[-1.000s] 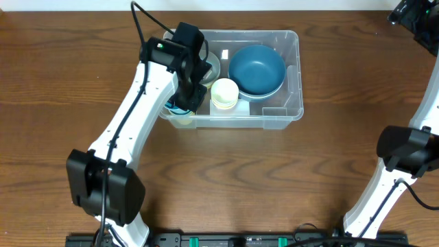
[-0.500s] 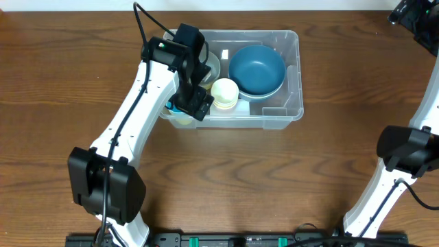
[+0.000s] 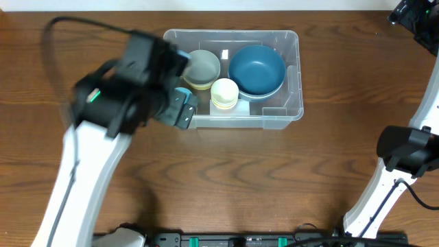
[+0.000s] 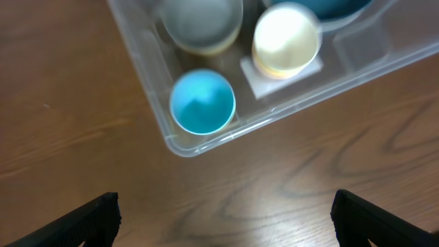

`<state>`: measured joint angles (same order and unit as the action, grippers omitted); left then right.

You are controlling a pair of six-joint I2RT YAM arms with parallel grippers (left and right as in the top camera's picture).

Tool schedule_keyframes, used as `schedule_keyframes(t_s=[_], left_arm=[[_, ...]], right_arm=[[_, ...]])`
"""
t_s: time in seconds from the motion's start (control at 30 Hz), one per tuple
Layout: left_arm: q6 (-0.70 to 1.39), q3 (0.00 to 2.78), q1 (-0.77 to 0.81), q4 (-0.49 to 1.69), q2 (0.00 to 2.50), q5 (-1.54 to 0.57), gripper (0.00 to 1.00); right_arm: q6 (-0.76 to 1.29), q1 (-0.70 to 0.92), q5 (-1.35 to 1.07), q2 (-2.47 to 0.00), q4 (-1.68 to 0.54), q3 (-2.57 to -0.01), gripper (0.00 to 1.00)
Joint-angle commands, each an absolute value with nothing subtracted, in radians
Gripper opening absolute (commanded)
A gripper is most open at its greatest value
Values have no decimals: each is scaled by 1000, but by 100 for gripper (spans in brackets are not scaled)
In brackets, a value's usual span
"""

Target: Pack container

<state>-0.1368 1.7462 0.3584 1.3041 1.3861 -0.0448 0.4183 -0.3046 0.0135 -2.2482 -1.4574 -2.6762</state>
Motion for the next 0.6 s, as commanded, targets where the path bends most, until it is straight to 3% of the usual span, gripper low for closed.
schedule_keyframes(t_s=[0.0, 0.3, 0.57], left_arm=[[-107, 1759, 359, 1320, 1295, -36, 98], [-107, 1759, 359, 1432, 1109, -36, 98], [-113, 1759, 359, 1649, 981, 104, 98]], right_arm=[[433, -307, 10, -2213, -1459, -2679, 99], [433, -307, 10, -2213, -1459, -2679, 99], [433, -307, 10, -2213, -1459, -2679, 99]])
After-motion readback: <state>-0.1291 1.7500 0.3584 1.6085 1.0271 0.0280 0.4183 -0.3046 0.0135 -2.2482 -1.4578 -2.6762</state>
